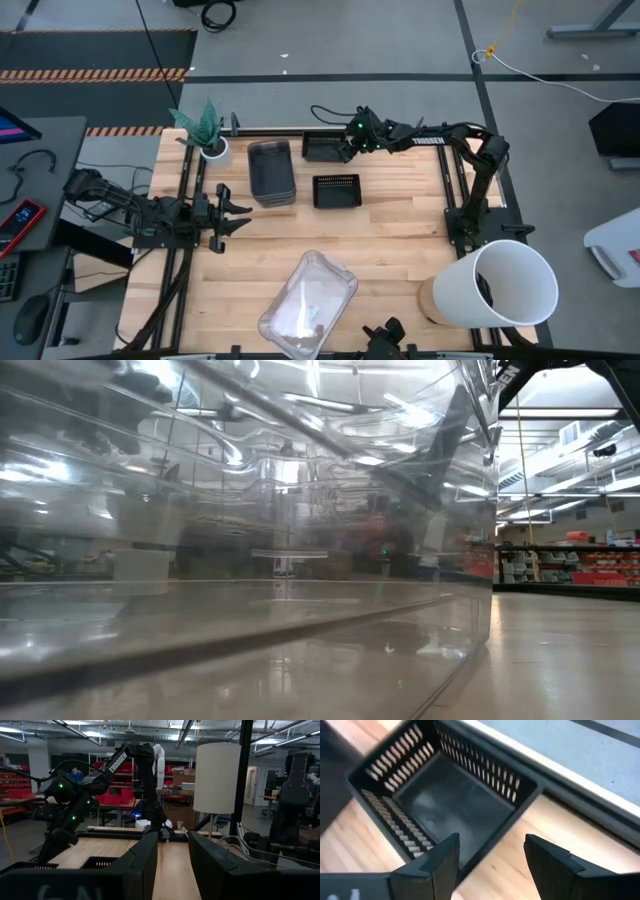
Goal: Stack baskets by color
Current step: Stack the top black bin on top of the bottom black bin
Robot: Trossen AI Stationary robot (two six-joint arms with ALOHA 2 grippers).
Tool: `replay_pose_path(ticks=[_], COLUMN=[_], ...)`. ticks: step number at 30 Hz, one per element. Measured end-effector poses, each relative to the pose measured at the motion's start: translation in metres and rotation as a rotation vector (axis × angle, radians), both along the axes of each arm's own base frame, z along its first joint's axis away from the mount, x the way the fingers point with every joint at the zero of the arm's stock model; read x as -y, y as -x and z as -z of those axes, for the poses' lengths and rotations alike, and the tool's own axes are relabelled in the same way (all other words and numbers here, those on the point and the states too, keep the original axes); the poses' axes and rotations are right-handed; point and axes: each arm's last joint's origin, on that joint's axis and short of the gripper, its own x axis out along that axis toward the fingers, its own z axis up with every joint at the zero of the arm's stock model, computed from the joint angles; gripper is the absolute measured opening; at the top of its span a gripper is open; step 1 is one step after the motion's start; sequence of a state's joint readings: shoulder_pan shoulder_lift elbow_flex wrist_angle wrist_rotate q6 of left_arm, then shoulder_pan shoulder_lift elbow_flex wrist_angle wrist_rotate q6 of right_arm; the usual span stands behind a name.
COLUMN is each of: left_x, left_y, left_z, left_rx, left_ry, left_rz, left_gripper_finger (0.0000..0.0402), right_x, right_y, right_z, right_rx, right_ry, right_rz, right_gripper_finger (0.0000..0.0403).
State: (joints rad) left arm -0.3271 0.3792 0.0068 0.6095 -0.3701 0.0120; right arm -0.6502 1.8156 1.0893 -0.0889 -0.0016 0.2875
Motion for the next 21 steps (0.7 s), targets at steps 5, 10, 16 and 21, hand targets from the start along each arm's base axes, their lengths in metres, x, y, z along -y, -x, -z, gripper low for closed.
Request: replay_pose_path(ticks=[5, 10, 16, 21], left_x=[0.0, 0.0, 0.0, 0.0], left_y=[0.0, 0.0, 0.0, 0.0], left_z=[0.0, 0.0, 0.0, 0.0], left_rx=[0.0, 0.0, 0.0, 0.0], left_ry=[0.0, 0.0, 0.0, 0.0], left_rz=[0.0, 0.0, 0.0, 0.0], left_gripper_finger=[0.0117, 0.0117, 0.0117, 0.0117], right_x=[0.002, 0.006, 0.019, 0.003], right_y=[-0.006, -0.012, -0.026, -0.042], right_z=[-0.007, -0.04, -0.108, -0.181], right_rx=[0.099, 0.146, 0.228, 0.223], right_ry=[-0.002, 0.037, 0.092, 0.236], right_rz=[-0.032, -0.093, -0.168, -0.233], right_gripper_finger=[0.0227, 0.0227, 0.0224, 0.0221])
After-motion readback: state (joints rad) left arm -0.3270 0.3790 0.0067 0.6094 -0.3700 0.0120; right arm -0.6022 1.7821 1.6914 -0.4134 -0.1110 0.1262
